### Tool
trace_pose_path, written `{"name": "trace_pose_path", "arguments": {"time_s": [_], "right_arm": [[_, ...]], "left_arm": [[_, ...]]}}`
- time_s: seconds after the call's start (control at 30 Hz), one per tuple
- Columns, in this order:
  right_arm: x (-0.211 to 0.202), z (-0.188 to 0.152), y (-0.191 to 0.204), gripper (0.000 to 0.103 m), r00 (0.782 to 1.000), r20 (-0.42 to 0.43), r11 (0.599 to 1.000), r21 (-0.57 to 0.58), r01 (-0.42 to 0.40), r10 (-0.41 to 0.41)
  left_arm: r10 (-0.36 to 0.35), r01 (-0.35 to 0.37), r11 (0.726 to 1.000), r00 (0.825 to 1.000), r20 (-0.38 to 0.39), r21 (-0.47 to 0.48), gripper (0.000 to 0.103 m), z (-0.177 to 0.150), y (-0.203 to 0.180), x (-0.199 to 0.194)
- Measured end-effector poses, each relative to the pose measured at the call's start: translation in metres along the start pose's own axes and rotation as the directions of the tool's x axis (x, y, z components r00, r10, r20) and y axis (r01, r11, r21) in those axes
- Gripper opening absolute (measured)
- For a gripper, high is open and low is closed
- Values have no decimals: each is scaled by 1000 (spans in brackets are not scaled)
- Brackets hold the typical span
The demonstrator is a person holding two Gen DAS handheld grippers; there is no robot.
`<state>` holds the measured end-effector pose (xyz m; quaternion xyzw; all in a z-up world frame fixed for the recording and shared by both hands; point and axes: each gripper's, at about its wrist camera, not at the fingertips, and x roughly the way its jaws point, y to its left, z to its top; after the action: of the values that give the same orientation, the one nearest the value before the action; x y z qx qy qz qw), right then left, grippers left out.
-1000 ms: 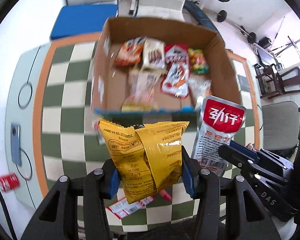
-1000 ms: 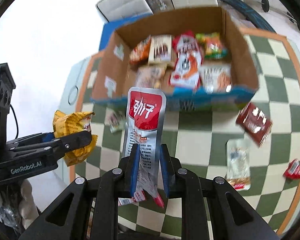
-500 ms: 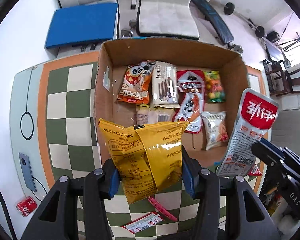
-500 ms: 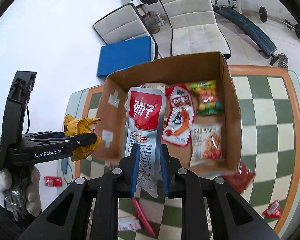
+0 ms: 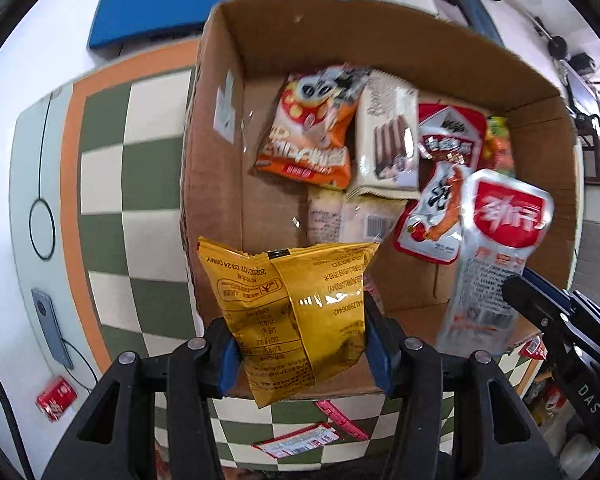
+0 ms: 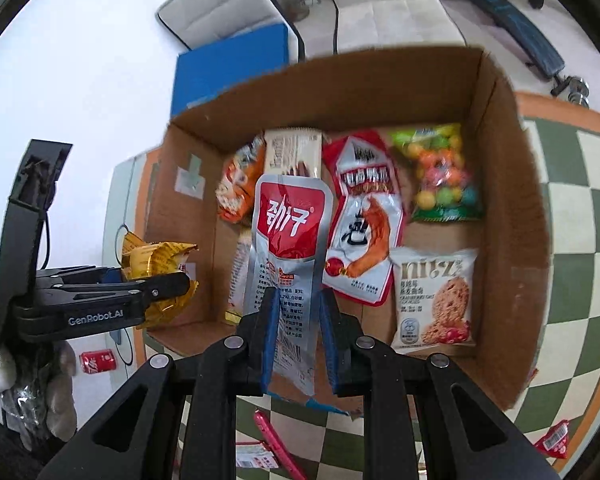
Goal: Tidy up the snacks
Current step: 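Carry both packs into the box and open both tools, then move both tools back over the remaining snacks on the table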
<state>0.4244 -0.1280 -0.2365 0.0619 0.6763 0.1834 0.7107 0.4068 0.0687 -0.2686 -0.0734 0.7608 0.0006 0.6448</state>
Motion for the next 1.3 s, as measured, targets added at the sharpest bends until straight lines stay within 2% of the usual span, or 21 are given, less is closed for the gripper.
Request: {"name": "trace_pose_path", "arguments": {"time_s": [0.07,0.13,0.17,0.2,0.27,0.3,0.47,0.77,0.93,0.97,1.03,1.1,1.2,1.3], "right_arm": [[9,2,-3,23,1000,-30,1000,17,-4,5],[19,5,-5,36,997,-78,999,33,6,-4],[20,5,-5,65,996,-87,999,35,14,-11],[21,6,-5,88,996,-91,999,31,24,-21],[21,5,-3,89,994,-88,998,15,61,-60],[20,4,-2,89,993,-88,997,5,82,-81],[17,0,3,89,984,-87,988,-9,156,-156],[5,-9,6,95,976,-74,979,-7,206,-205],[-12,-13,7,96,975,-28,976,-12,219,-220],[-17,-14,8,96,976,-13,976,-14,219,-219],[-30,-18,10,96,979,27,979,-22,202,-202],[-46,-25,14,96,978,72,980,-38,197,-194],[-73,-44,16,96,971,135,977,-57,204,-195],[-92,-67,11,96,967,157,975,-65,214,-202]], "left_arm": [[-10,10,1000,1000,0,-12,51,1,3,1],[8,-8,1000,1000,-11,-20,53,1,5,3],[-2,2,1000,1000,-14,-21,59,1,6,3],[1,-2,1000,1000,-12,-23,64,0,7,2],[17,-17,1000,1000,1,-25,78,0,8,0],[15,-15,999,1000,4,-28,80,0,9,-1],[5,-5,999,1000,13,-43,81,-2,9,-9],[-12,13,999,999,43,-32,81,-15,4,-27],[-17,21,999,993,113,-34,81,-32,1,-46],[-1,7,999,989,147,-41,81,-37,0,-53],[52,-41,998,969,240,-51,81,-52,-3,-69],[87,-73,996,944,320,-54,81,-70,-9,-84],[65,-55,998,921,384,-38,81,-100,-20,-96],[40,-22,999,907,420,-48,81,-131,-26,-96]]}}
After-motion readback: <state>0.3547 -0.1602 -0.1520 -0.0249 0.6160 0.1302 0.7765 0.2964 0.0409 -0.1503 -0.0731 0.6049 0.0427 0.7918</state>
